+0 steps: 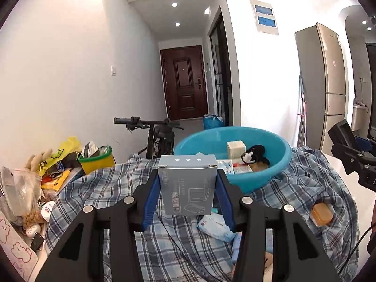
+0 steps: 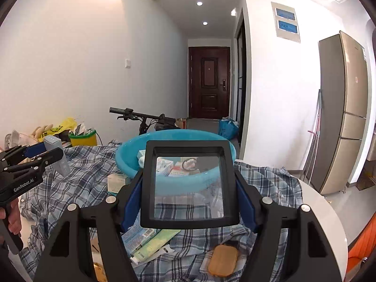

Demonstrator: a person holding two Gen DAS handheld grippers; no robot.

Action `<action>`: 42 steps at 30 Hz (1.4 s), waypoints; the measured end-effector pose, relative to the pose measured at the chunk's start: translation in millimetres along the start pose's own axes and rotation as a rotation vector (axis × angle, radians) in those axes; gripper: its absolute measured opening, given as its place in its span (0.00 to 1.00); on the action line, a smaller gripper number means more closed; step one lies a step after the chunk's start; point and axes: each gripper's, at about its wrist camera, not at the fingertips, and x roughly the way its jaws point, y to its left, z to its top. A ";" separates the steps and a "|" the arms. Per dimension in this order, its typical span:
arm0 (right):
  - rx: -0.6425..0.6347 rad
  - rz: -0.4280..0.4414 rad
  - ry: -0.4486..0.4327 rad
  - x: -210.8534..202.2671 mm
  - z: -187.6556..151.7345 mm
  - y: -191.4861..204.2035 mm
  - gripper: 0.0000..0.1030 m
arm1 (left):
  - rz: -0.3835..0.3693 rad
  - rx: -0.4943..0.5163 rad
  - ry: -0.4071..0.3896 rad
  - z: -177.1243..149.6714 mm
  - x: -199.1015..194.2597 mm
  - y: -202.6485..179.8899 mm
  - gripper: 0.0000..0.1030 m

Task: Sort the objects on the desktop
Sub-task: 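Carry the grey box and black frame over the turquoise basin with both grippers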

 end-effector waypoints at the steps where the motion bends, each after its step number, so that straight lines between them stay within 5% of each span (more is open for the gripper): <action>1: 0.001 0.002 -0.016 -0.8 4.6 1.0 0.67 | -0.008 -0.006 -0.019 4.8 -1.3 0.5 0.48; 8: -0.013 -0.031 -0.135 -10.8 37.3 10.6 0.67 | 0.012 -0.013 -0.154 36.0 -17.5 0.7 0.48; 23: -0.069 -0.015 -0.219 -32.6 63.9 25.0 0.67 | 0.028 -0.059 -0.264 82.9 -39.6 24.4 0.48; 33: -0.094 -0.020 -0.199 -38.5 78.7 23.0 0.67 | -0.079 -0.051 -0.175 96.1 -38.1 22.3 0.48; 42: -0.091 -0.054 -0.182 -12.5 85.3 16.9 0.67 | -0.117 -0.077 -0.127 123.0 18.4 5.0 0.48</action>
